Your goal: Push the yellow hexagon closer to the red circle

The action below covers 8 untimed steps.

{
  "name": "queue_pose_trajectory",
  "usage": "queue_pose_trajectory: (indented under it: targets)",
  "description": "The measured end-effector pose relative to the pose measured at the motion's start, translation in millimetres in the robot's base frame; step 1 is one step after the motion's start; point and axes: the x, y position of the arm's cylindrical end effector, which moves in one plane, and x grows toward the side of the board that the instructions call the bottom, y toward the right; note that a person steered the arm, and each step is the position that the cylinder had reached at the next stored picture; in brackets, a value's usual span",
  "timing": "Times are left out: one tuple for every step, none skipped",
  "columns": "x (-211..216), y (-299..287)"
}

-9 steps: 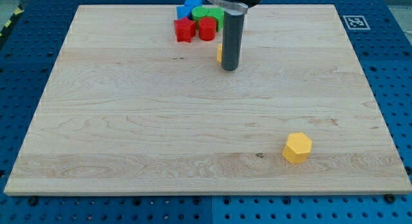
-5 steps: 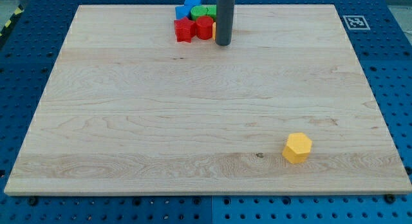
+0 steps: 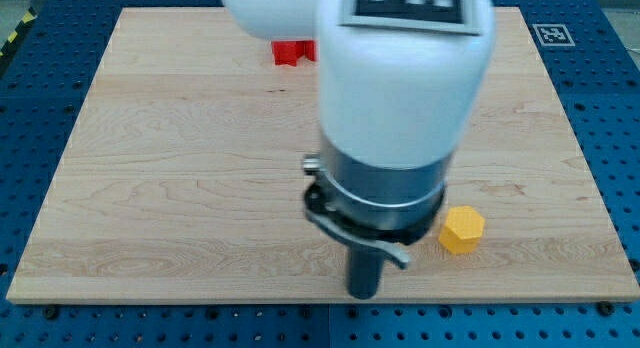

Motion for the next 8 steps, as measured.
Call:
queue_pose_trajectory:
  targets:
    - [0, 74]
    - [-1, 94]
    - [-22, 93]
    - [-45, 87]
    - [-63, 83]
    - [-83, 83]
    - [-105, 81]
    - [-126, 72]
